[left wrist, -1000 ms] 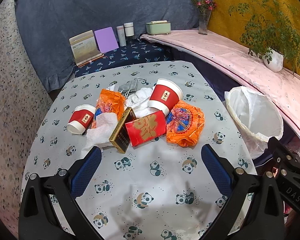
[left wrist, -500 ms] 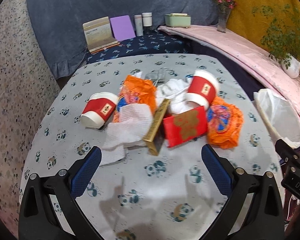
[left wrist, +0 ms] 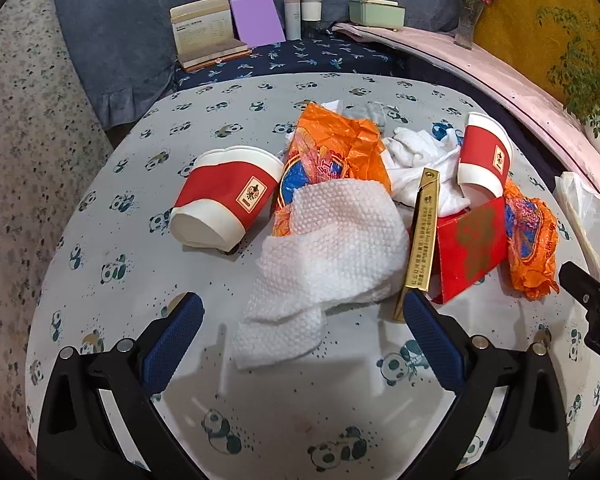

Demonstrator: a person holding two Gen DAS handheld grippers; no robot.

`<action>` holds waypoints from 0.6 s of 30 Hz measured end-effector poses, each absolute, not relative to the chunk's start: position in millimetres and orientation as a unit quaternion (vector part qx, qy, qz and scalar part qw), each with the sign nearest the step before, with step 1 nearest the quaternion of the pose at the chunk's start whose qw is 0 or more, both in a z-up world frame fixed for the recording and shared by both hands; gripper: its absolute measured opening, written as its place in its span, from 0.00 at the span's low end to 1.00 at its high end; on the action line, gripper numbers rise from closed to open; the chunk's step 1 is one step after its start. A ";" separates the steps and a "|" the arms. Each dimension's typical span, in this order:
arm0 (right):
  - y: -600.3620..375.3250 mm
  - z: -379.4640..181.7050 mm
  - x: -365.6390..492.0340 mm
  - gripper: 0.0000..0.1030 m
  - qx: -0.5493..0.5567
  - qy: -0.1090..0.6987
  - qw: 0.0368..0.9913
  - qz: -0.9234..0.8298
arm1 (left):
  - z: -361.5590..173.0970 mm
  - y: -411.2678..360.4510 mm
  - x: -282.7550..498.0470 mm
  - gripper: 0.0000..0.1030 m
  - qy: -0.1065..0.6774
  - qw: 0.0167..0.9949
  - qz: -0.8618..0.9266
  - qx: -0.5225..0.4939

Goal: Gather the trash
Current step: 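Grasp the gold cigarette box with the left tool while the right tool grasps the orange snack bag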

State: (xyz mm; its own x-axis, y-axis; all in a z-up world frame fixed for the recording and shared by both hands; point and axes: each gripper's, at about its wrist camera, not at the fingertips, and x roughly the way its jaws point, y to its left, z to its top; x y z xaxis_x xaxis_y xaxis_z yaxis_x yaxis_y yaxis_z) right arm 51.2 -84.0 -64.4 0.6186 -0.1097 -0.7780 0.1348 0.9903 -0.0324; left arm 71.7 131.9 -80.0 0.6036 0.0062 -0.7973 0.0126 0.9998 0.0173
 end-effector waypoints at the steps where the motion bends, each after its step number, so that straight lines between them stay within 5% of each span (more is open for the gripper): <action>1: -82.5 -64.1 52.5 0.88 0.015 0.431 0.900 -0.066 | -80.4 132.8 73.4 0.93 0.444 0.896 -0.004 0.010; 15: -84.6 -61.1 53.7 0.88 0.003 0.427 0.900 -0.086 | -71.8 90.5 77.4 0.92 0.431 0.899 -0.073 0.015; 18: -93.4 -68.4 55.8 0.85 0.021 0.436 0.896 -0.083 | -73.9 84.3 82.5 0.78 0.434 0.897 -0.079 0.018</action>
State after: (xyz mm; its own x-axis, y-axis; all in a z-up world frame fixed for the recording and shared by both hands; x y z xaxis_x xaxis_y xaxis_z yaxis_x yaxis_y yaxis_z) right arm 55.8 -93.4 -68.4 0.6055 -0.1305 -0.7850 0.1676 0.9853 -0.0345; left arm 82.5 84.3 -73.9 0.6115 -0.1258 -0.7812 0.1563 0.9870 -0.0366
